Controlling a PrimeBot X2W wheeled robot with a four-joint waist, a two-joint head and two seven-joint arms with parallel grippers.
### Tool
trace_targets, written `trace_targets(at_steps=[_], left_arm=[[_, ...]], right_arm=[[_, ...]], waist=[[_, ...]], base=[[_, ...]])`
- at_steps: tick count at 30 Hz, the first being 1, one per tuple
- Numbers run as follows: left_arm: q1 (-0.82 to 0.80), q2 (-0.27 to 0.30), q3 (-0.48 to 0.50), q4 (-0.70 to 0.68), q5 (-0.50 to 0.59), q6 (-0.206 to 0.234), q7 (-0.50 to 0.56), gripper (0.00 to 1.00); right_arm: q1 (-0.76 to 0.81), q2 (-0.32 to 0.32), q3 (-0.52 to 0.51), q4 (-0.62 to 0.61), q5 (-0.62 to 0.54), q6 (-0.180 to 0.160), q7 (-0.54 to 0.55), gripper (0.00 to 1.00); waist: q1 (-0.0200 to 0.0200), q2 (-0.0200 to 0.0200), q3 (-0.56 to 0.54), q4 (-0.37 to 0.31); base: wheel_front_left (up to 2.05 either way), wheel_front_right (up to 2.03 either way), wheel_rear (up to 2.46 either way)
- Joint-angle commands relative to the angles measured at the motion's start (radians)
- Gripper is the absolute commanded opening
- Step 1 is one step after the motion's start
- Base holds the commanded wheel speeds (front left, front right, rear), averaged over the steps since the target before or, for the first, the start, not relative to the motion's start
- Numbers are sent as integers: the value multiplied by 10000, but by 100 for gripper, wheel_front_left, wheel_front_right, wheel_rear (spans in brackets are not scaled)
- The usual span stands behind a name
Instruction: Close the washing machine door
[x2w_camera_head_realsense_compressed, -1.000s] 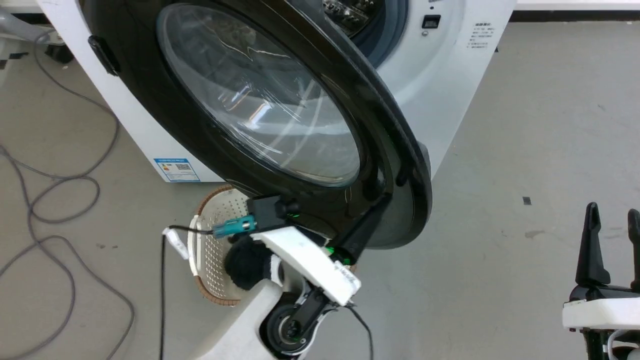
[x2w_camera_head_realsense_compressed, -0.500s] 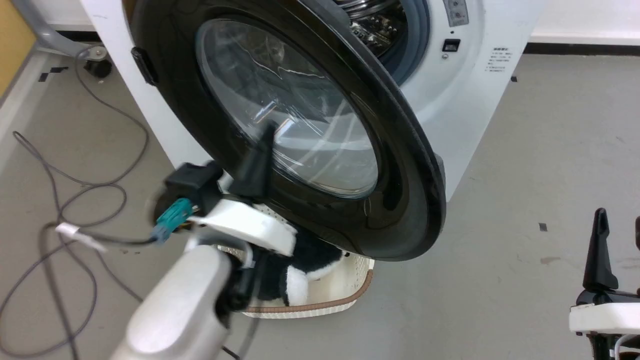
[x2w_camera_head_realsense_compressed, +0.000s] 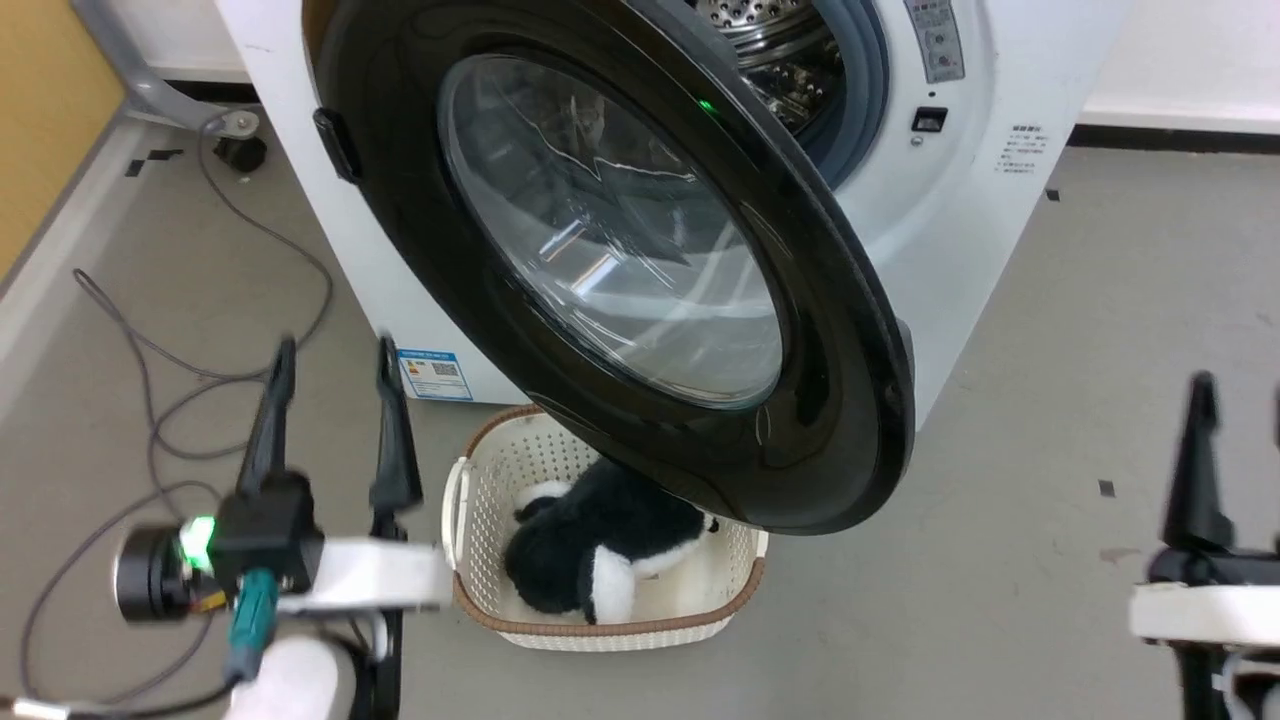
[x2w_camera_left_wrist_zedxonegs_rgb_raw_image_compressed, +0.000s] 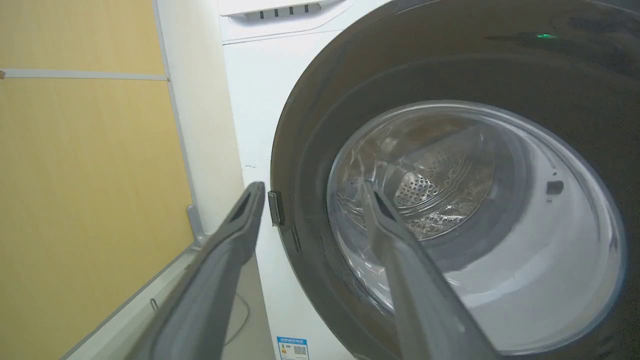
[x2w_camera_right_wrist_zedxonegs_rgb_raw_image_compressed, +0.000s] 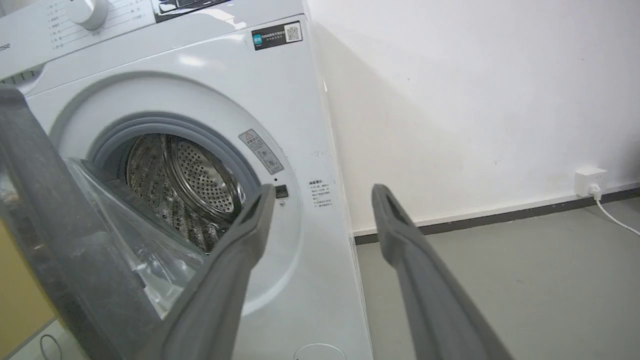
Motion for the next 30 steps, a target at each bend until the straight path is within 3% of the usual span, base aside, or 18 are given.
trace_targets(at_steps=[1,6,7,8,9,15,20,30], left_arm=[[280,-23,72,-49,45,-11,-42,100],[1157,-232,422,-25,350,-79,-43,100],[1280,-303,515,-34,375,-95,-43,100],[1396,-381,614,-32,393,-116,-43,100],[1515,-446,700,1,418,-150,-43,100],[1891,-813,1106,24,789,-373,-43,100],[1955,-1049,1360,-30,1088,-580,-43,100],[1901,-1469,1641,-55,1475,-962,-43,100]], right_arm=[[-149,1,176,-193,-135,8,-44,100],[-429,1,774,-957,-291,8,-44,100],[-520,1,888,-1135,-308,8,-44,56],[-632,1,988,-1343,-338,8,-44,23],[-737,1,1120,-1533,-360,8,-44,0],[-1315,-81,2346,-2732,-1,8,-44,0],[-1511,-807,4063,-3300,696,8,-44,0],[-1583,-2428,7384,-2517,110,8,-44,0]], waist=[[-1,0,-59,48],[-1,0,-197,174],[-1,0,-212,204],[-1,0,-226,235],[-1,0,-243,257],[-1,0,-312,394],[-1,0,-321,485],[-1,0,-284,514]], base=[[0,0,0],[0,0,0],[0,0,0],[0,0,0],[0,0,0],[0,0,0],[0,0,0],[0,0,0]])
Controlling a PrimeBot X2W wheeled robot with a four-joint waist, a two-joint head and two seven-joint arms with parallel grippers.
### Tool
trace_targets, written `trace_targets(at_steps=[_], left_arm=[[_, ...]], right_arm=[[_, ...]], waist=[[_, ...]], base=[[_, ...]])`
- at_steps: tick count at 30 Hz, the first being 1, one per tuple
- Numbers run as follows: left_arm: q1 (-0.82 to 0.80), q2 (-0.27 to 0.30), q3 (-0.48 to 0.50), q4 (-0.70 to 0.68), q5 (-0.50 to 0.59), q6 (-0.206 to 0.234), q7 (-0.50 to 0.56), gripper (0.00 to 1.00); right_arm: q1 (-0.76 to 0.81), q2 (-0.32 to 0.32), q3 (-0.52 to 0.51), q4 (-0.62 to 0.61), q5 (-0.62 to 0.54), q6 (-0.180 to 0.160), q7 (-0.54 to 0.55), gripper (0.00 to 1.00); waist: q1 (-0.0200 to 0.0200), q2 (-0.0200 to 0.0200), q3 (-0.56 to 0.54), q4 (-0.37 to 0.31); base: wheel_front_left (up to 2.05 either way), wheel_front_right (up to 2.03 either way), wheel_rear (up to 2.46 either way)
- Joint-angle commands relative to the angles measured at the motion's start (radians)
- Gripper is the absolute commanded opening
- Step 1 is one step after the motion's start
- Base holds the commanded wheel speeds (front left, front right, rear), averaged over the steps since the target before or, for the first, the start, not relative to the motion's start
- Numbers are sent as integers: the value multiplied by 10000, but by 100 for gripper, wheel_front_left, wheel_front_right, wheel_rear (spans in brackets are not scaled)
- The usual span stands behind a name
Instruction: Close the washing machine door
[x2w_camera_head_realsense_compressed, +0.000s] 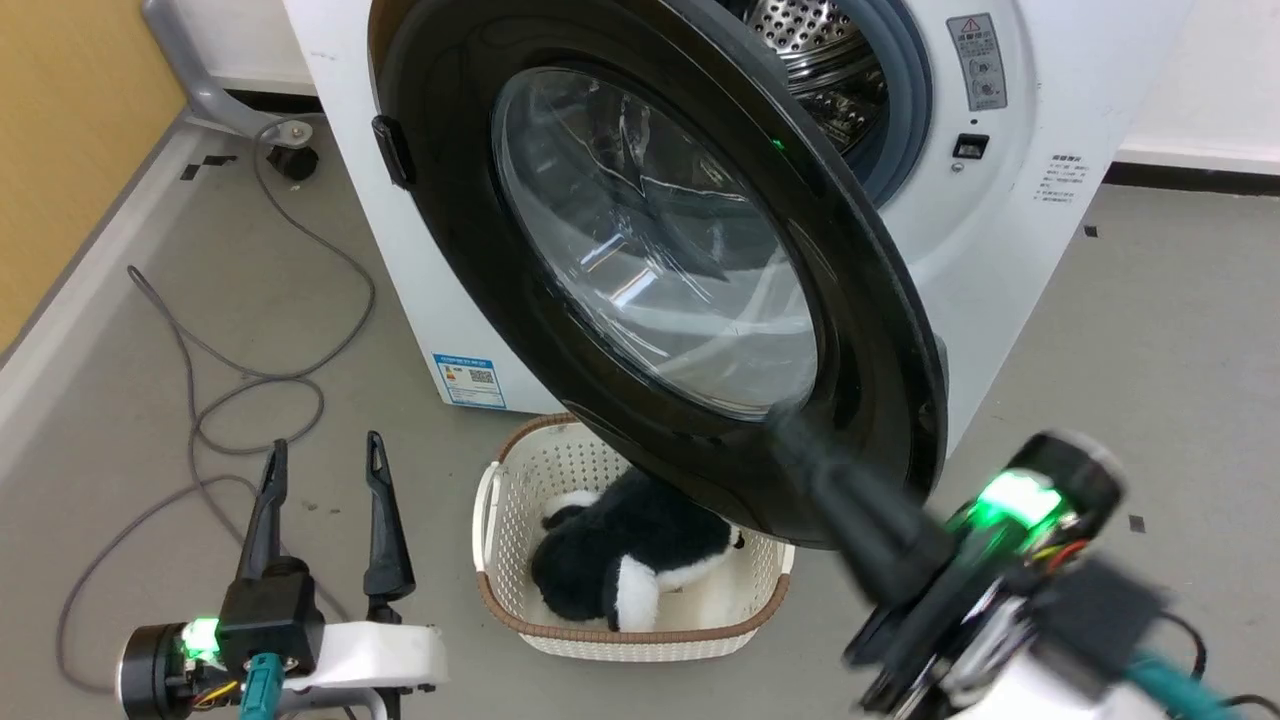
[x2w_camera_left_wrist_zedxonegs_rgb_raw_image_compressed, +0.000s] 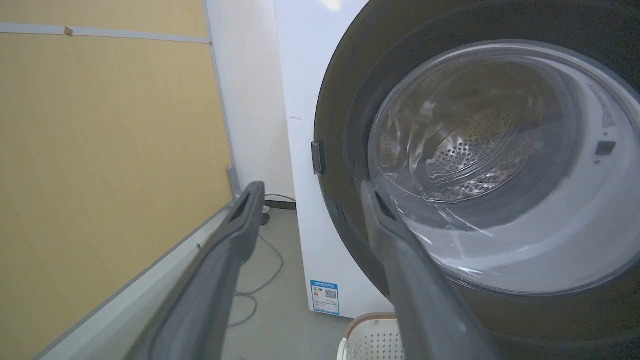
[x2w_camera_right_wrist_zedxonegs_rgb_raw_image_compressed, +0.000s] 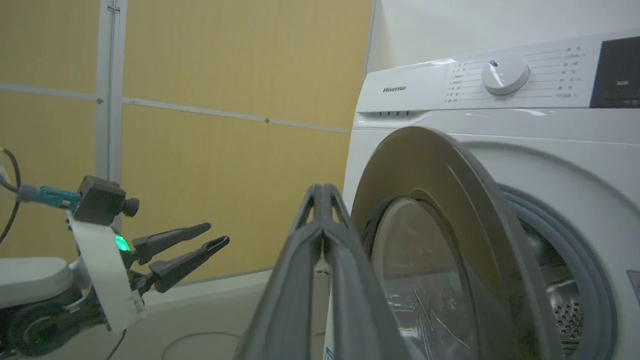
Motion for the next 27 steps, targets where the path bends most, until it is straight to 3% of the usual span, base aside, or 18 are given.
trace_targets(at_steps=[1,7,19,27], left_arm=[[43,-61,37,-32,95,-64,-43,100],[-101,-250,139,-37,270,-258,-43,100],[-555,-508,-34,11,541,-502,-43,100],[-853,-599,-194,30,635,-565,-43,100]], right_arm=[[-108,-205,271,275,-258,6,-42,0],[198,-475,444,1796,-600,6,-42,0],[-77,-225,-1216,4272,-787,6,-42,0],[-637,4,-2473,5049,-916,6,-42,0]], waist=[[0,-1,20,-2],[0,-1,261,-79],[0,-1,830,-125],[0,-1,1359,29]], base=[[0,0,0],[0,0,0],[0,0,0],[0,0,0]])
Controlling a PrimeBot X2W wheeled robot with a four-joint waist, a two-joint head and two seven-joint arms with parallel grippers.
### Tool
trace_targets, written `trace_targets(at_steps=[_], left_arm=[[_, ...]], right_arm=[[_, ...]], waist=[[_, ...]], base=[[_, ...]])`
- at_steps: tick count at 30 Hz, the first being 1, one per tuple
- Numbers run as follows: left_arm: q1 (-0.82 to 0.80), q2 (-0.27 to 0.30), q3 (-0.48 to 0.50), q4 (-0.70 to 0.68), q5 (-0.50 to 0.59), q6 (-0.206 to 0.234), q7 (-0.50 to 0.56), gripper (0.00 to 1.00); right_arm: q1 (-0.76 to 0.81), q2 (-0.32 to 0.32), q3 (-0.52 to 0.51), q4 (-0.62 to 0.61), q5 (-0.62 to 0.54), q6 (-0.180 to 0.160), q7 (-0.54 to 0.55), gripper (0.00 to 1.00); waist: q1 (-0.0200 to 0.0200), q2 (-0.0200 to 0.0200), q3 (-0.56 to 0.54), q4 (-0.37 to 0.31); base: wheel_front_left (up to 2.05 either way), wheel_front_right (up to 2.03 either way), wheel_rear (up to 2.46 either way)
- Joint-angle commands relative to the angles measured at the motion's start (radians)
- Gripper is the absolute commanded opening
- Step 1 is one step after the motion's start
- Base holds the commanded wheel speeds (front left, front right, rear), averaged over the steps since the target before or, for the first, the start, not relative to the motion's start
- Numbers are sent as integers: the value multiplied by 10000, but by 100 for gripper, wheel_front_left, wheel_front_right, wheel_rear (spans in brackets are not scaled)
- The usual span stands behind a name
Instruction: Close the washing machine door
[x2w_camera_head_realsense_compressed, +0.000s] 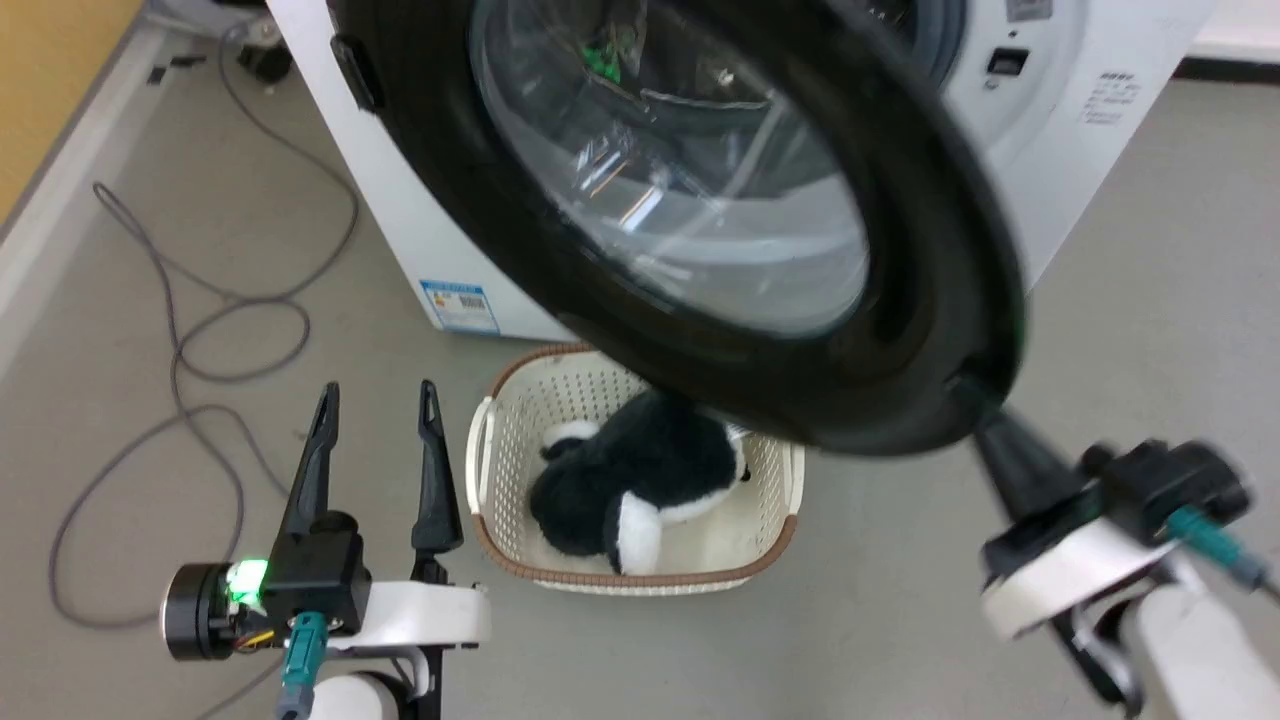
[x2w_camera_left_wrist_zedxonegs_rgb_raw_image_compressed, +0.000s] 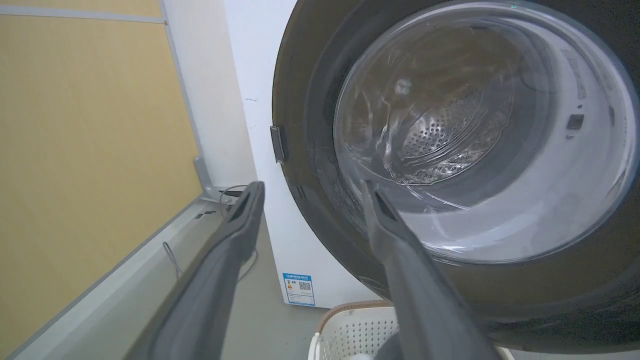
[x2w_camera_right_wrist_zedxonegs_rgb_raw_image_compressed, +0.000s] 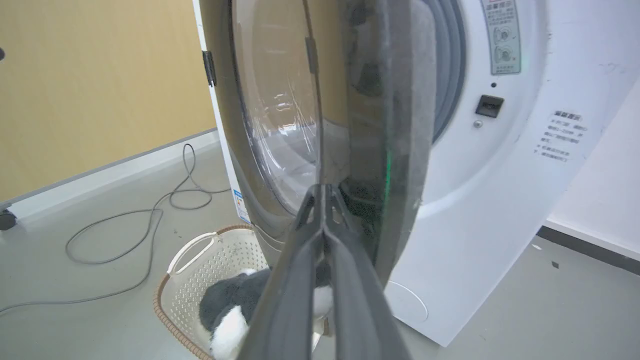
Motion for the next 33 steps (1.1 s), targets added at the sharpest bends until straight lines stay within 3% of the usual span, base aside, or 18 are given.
trace_targets(at_steps=[1,12,23,33], left_arm=[[-168,-21,-23,-8,84,-26,-43,100],[-893,-162,-268,-27,25,-43,-43,100],[-1419,-242,-507,24,-104,-8,-43,100],[-1494,-265,-590,19,-196,73,-43,100]], right_arm=[[-294,14,-227,81,-81,-21,-44,0],[-2579,237,-2057,1458,-685,-21,-44,0],[-4898,-435,-2501,3373,-936,-21,-44,0],[-6176,-506,-3172,4792,-1285,-21,-44,0]], waist=[[0,0,180,73],[0,0,1578,381],[0,0,2319,799],[0,0,2463,953]], base=[[0,0,0],[0,0,0],[0,0,0],[0,0,0]])
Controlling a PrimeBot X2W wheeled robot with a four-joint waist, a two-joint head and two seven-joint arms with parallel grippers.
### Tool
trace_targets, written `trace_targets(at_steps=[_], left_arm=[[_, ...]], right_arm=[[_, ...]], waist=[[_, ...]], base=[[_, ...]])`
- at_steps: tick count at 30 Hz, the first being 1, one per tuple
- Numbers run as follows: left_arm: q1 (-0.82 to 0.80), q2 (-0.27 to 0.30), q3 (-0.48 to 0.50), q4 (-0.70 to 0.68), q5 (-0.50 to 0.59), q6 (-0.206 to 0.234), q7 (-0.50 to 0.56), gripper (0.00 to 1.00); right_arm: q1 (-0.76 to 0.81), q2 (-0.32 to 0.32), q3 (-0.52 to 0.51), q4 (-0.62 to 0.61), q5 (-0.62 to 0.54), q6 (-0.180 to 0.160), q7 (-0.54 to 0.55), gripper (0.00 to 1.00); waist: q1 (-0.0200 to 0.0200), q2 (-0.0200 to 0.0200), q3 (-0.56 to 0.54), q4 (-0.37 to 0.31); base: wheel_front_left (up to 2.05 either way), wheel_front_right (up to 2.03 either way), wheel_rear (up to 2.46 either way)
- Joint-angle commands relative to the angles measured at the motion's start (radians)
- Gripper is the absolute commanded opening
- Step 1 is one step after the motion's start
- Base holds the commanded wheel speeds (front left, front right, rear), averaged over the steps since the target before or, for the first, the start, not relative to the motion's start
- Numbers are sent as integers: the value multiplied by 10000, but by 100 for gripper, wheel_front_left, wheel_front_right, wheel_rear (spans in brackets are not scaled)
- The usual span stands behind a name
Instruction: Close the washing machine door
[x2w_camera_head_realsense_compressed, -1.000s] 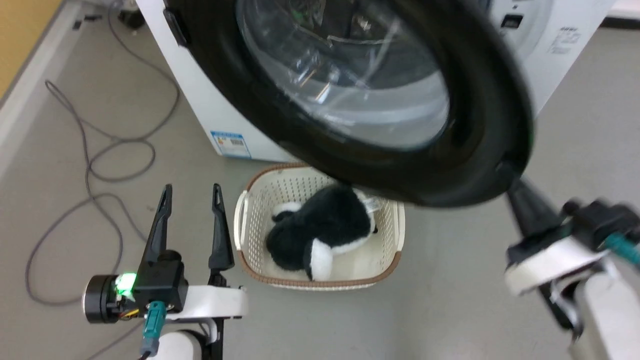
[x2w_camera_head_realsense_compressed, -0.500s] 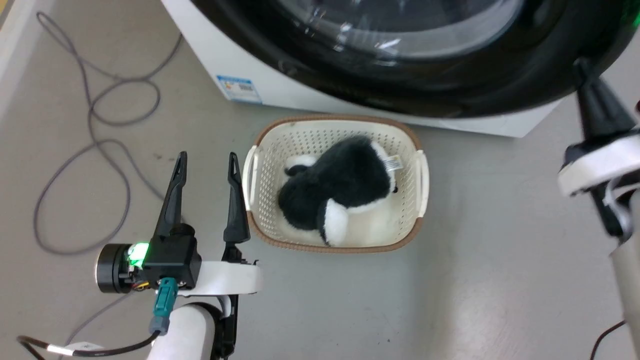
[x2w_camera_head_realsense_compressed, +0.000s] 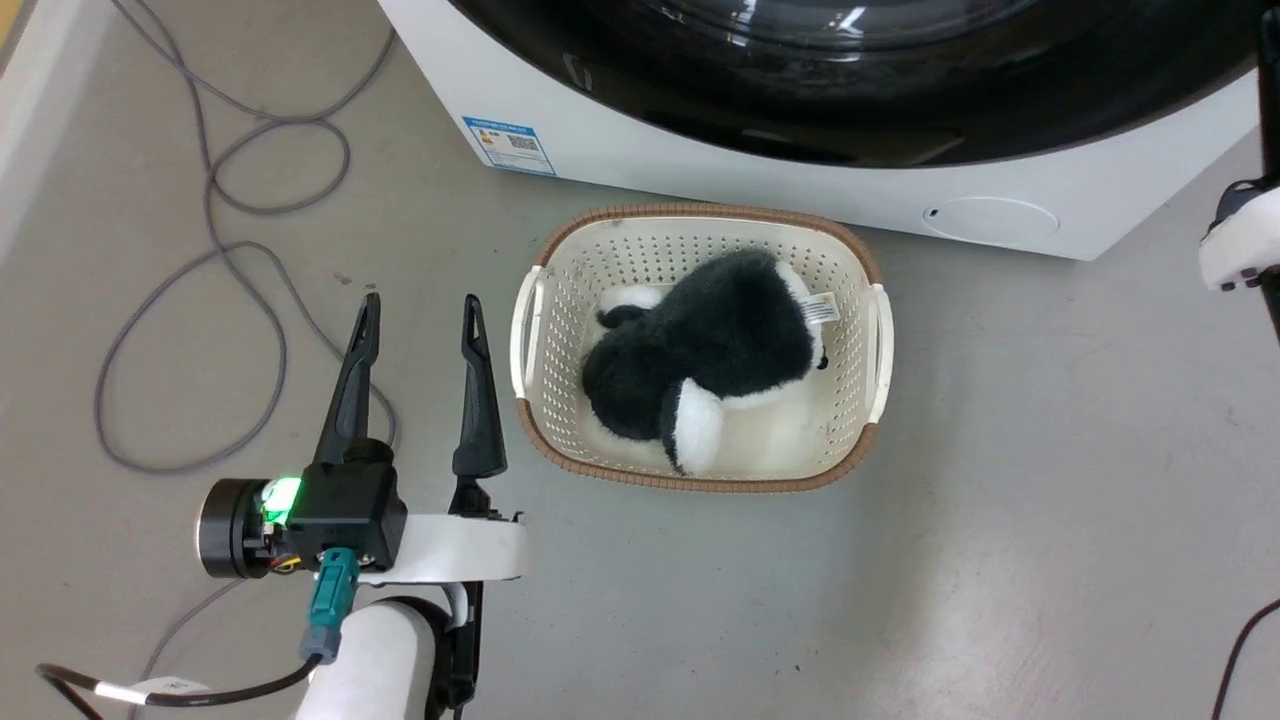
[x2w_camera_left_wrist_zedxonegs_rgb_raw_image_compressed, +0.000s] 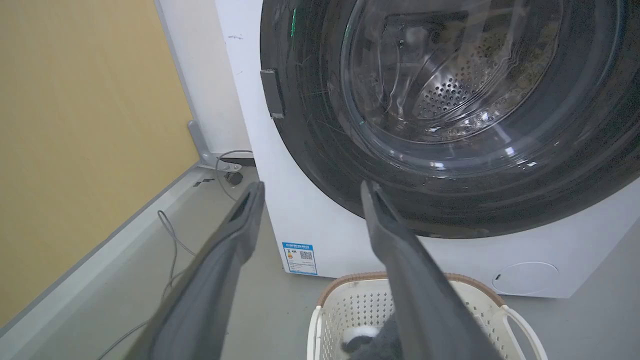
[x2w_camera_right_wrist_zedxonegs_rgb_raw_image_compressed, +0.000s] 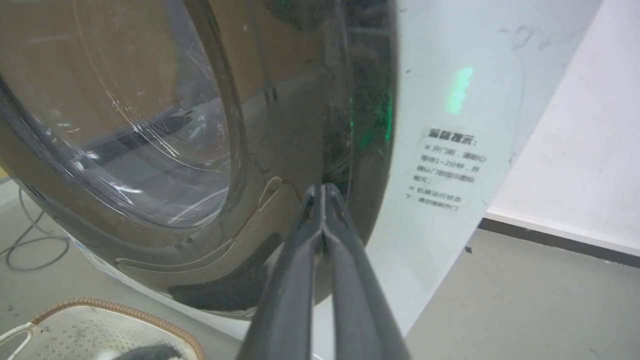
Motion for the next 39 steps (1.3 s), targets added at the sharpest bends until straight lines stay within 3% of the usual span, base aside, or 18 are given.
trace_targets(at_steps=[1,10,26,27,28,29,39], left_arm=[[-192,-19,-24,3,-45,59,-43,100],[-1,-24,154,115,-67,163,-43,100],[871,242,829,636,221,-10,-44,100],[947,250,859,645,230,1,-44,100],[1017,258,889,645,236,9,-44,100],[1085,272,915,651,241,8,-44,100],[1859,277,1012,672,246,-16,-44,100]], right_arm=[[-238,-65,-142,75,-126,-19,-44,0],[505,523,-488,-494,-387,-19,-44,0],[4373,2110,-981,-4346,-499,-19,-44,0],[4608,2194,-912,-4494,-457,-19,-44,17],[4843,2270,-841,-4613,-426,-19,-44,46],[5088,2355,-781,-4704,-358,-19,-44,100],[7334,2729,-201,-5649,699,-19,-44,100]], waist=[[-1,0,10,12],[-1,0,-456,-278],[-1,0,-2619,-1982],[-1,0,-2725,-2057],[-1,0,-2820,-2127],[-1,0,-2923,-2193],[-1,0,-3782,-2626]], base=[[0,0,0],[0,0,0],[0,0,0],[0,0,0],[0,0,0],[0,0,0],[0,0,0]])
